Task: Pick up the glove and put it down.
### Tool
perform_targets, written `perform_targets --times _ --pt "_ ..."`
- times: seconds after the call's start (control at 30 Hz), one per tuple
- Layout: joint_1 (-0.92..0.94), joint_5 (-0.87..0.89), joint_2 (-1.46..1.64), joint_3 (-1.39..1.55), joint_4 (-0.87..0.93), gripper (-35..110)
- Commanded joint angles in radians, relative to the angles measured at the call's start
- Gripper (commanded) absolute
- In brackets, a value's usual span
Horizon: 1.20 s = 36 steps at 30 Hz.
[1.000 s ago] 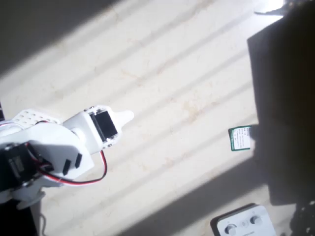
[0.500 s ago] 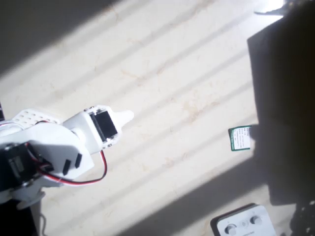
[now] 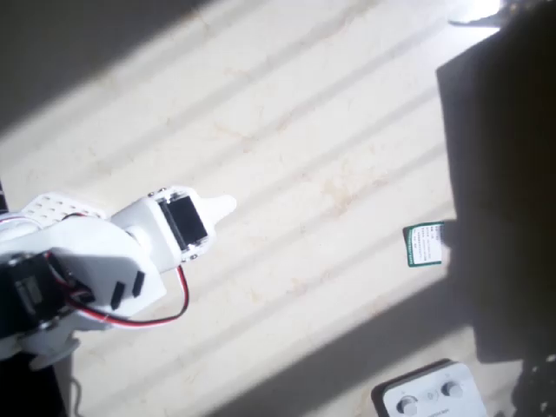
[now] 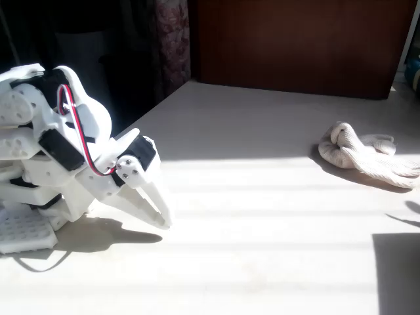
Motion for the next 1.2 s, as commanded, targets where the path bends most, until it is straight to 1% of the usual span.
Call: perform_targets --times 0.0,0.47,0.8,0.97,1.17 --pt "0.002 -0.006 0.002 -0.048 0.005 1" --pt "-0.011 0.005 0.005 -0.051 0.002 1" --pt "-0.009 0.006 -0.023 -0.144 -0.051 1" --pt "-0.009 0.000 -0.230 -0.331 -0.051 1" --pt "-0.012 -0.008 -0.673 -0.765 -0.051 1"
